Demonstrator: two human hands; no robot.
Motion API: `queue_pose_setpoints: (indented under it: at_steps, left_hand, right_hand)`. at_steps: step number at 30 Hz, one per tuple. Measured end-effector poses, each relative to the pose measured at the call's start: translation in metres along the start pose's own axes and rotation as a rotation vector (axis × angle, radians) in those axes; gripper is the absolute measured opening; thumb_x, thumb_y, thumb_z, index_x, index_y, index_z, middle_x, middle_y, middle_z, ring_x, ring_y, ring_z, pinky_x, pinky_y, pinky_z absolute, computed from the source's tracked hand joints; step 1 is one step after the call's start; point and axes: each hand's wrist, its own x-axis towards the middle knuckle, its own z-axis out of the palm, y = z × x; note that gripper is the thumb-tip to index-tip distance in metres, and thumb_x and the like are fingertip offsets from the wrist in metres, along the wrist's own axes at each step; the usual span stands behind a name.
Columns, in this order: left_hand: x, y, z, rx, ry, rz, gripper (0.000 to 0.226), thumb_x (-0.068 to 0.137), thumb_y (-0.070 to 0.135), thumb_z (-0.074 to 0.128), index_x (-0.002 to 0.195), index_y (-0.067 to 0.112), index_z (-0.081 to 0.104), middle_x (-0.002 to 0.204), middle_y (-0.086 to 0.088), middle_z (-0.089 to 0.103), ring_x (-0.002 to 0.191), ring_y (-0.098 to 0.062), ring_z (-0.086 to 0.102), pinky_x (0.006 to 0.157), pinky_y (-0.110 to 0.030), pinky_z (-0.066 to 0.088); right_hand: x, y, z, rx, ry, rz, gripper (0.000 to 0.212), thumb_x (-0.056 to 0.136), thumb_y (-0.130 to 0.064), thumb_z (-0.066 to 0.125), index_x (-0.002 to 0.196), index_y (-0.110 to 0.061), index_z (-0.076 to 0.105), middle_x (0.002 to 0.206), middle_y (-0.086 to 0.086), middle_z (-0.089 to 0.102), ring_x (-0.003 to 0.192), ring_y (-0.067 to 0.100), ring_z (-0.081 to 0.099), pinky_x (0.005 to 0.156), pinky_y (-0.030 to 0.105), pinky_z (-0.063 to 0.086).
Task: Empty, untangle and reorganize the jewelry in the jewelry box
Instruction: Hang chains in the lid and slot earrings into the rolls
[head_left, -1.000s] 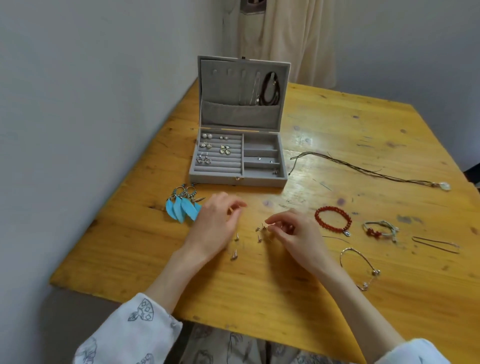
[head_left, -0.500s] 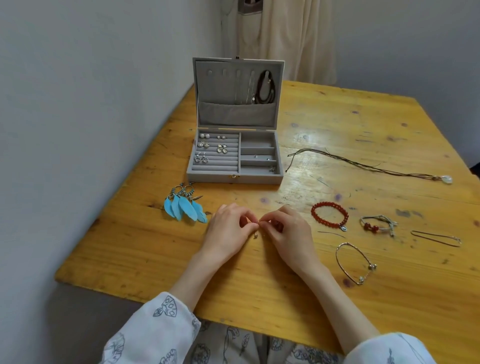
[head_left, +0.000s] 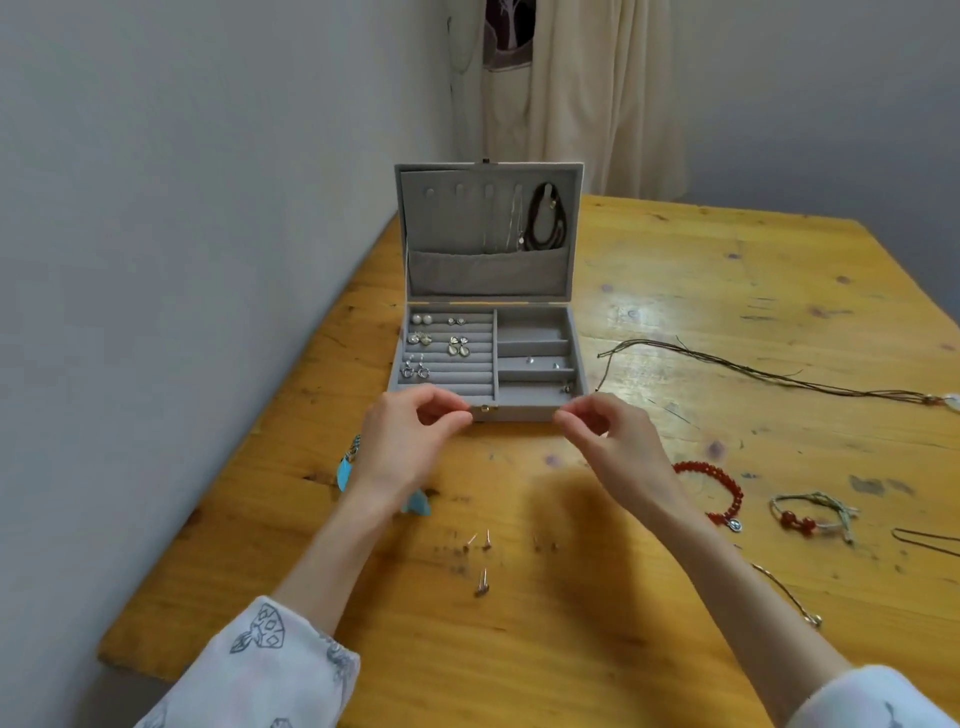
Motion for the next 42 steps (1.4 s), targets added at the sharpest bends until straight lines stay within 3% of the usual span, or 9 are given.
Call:
queue_pose_setpoints:
  at_steps: [4, 9, 13, 16, 19, 24, 33, 42]
  left_hand:
    - [0.042, -0.004, -0.002, 0.137, 0.046, 0.035, 0.003, 0.076, 0.021, 0.072, 0.077, 0.023, 0.070, 0.070, 0.019, 0.060, 0.067, 0.004, 0.055, 0.060, -0.004, 0.041]
    - [0.083, -0.021, 0.004, 0.425, 0.061, 0.023, 0.015, 0.075, 0.035, 0.070, 0.088, 0.026, 0.072, 0.097, 0.006, 0.052, 0.103, -0.015, 0.036, 0.083, -0.026, 0.027]
    - [0.100, -0.029, 0.006, 0.520, 0.003, 0.044, 0.017, 0.076, 0.039, 0.068, 0.090, 0.029, 0.071, 0.109, 0.001, 0.055, 0.108, -0.019, 0.034, 0.084, -0.031, 0.024]
    - [0.105, -0.033, 0.007, 0.557, 0.004, 0.058, 0.019, 0.076, 0.040, 0.068, 0.091, 0.029, 0.071, 0.111, 0.001, 0.056, 0.107, -0.019, 0.033, 0.079, -0.029, 0.019]
    - [0.109, -0.036, 0.000, 0.611, 0.003, 0.064, 0.019, 0.076, 0.041, 0.067, 0.089, 0.027, 0.071, 0.108, 0.001, 0.054, 0.105, -0.019, 0.032, 0.077, -0.028, 0.017]
    - [0.116, -0.034, -0.006, 0.668, -0.107, 0.073, 0.022, 0.078, 0.044, 0.064, 0.092, 0.028, 0.070, 0.105, 0.003, 0.051, 0.108, -0.020, 0.030, 0.077, -0.030, 0.017]
    - [0.117, -0.033, -0.003, 0.668, -0.182, 0.103, 0.020, 0.085, 0.040, 0.057, 0.097, 0.029, 0.070, 0.109, 0.002, 0.050, 0.110, -0.021, 0.029, 0.079, -0.032, 0.017]
    - [0.122, -0.027, -0.008, 0.798, -0.241, 0.100, 0.029, 0.083, 0.050, 0.054, 0.098, 0.031, 0.069, 0.112, 0.000, 0.049, 0.112, -0.022, 0.030, 0.080, -0.033, 0.018]
  right_hand:
    - [0.046, -0.016, 0.015, -0.031, -0.031, -0.033, 0.007, 0.086, -0.023, 0.060, 0.081, -0.021, 0.064, 0.070, -0.014, 0.056, 0.065, -0.002, 0.049, 0.057, 0.009, 0.038]
    - [0.090, -0.023, 0.040, -0.162, -0.081, -0.049, 0.019, 0.085, -0.030, 0.061, 0.091, -0.013, 0.070, 0.071, -0.011, 0.055, 0.066, -0.001, 0.049, 0.057, 0.014, 0.035]
    - [0.108, -0.019, 0.054, -0.217, -0.082, 0.005, 0.023, 0.083, -0.034, 0.061, 0.091, -0.015, 0.071, 0.085, 0.000, 0.068, 0.085, 0.014, 0.061, 0.079, 0.030, 0.046]
    - [0.113, -0.017, 0.064, -0.247, -0.088, 0.013, 0.023, 0.084, -0.036, 0.060, 0.092, -0.019, 0.072, 0.090, 0.002, 0.070, 0.096, 0.021, 0.059, 0.090, 0.045, 0.044]
    - [0.117, -0.020, 0.075, -0.303, -0.082, -0.017, 0.021, 0.084, -0.040, 0.057, 0.088, -0.026, 0.072, 0.081, -0.004, 0.063, 0.101, 0.024, 0.054, 0.087, 0.038, 0.038]
    - [0.120, -0.025, 0.088, -0.405, -0.053, -0.036, 0.020, 0.087, -0.036, 0.054, 0.091, -0.027, 0.072, 0.096, -0.001, 0.069, 0.106, 0.023, 0.049, 0.078, 0.035, 0.023]
    - [0.118, -0.027, 0.088, -0.441, -0.078, -0.004, 0.021, 0.088, -0.036, 0.053, 0.090, -0.026, 0.072, 0.094, 0.000, 0.069, 0.105, 0.024, 0.049, 0.078, 0.036, 0.021]
    - [0.110, -0.025, 0.093, -0.435, 0.006, -0.042, 0.017, 0.086, -0.035, 0.058, 0.091, -0.024, 0.071, 0.099, 0.002, 0.061, 0.102, 0.023, 0.046, 0.077, 0.034, 0.021]
